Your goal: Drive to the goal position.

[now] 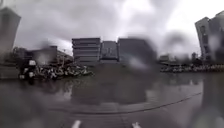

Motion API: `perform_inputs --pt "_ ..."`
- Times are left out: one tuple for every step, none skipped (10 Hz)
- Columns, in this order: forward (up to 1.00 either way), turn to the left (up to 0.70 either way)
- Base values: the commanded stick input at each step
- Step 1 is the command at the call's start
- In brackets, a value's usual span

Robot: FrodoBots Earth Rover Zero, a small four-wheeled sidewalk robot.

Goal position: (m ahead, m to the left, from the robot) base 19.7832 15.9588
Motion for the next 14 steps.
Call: perform_inputs --pt "0.7 0.0" --pt "0.7 0.0" --pt "0.7 0.0" --pt "0.7 0.0" --pt "0.7 0.0" --pt "0.7 0.0" --pt "0.7 0.0" --pt "0.7 0.0" --pt "0.7 0.0" --pt "0.7 0.0" --pt "0.7 0.0" --pt "0.7 0.0" --pt "0.7 0.0" --pt "0.7 0.0"
